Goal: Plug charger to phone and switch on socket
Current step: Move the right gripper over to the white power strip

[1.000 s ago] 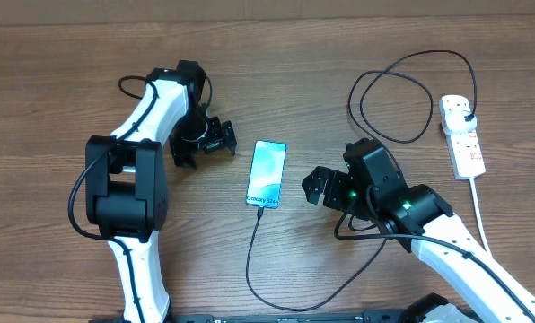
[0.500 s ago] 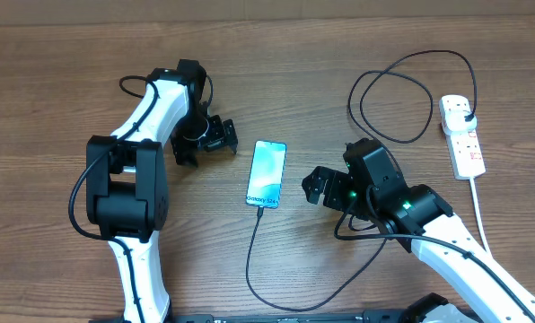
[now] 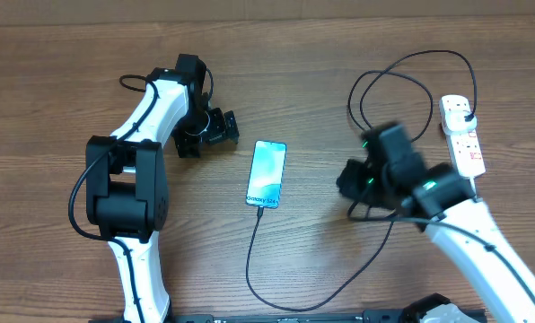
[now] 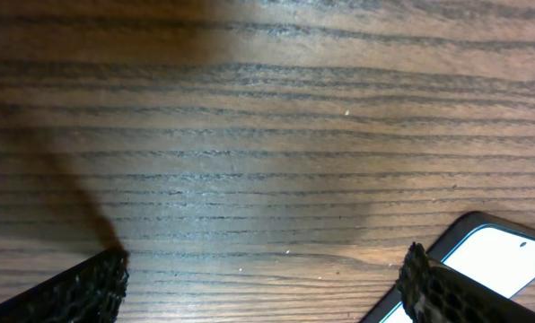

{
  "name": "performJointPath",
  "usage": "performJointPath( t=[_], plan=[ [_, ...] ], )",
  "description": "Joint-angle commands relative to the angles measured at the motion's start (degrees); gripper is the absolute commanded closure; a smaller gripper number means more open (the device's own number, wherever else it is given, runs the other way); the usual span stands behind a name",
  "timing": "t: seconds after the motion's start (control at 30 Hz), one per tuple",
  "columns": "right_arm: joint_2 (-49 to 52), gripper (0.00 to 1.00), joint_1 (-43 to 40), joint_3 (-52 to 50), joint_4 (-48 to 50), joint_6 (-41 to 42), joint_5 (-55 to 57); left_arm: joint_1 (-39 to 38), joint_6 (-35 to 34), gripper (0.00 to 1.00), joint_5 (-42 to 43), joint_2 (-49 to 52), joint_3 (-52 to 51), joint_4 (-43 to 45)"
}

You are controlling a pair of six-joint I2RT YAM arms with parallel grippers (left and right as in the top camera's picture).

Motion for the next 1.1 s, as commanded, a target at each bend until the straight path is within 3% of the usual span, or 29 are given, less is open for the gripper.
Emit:
performJointPath(
  t=[0.0,0.03,0.07,0.2,0.6,1.07],
  plan=[
    [1.6,0.28,-5.2,11.9,-5.4,-5.4,2.8,-0.2,-0.4,0.0,0.5,-0.5,0.0,0.7],
    [2.3,0.06,-6.9,14.8,-7.3,-6.1,3.8,-0.2,-0.4,0.0,0.5,-0.5,0.0,0.7],
    [3.0,0.0,-8.6,17.4,-8.7,-6.8,4.9,-0.2,-0.4,0.0,0.5,-0.5,0.0,0.7],
    [5.2,0.0,-16.5,23.5,-9.9,-7.3,10.8,-0.2,-0.4,0.0,0.5,-0.5,0.0,0.7],
    [17.3,0.0,-36.8,23.0,-14.8,-7.3,16.9,-0.2,-0.4,0.0,0.5,-0.5,0.0,0.7],
    [34.3,0.0,-46.2,23.0,-6.8,-3.1,16.9,-0.2,-0.4,0.0,0.5,-0.5,0.0,0.7]
  ],
)
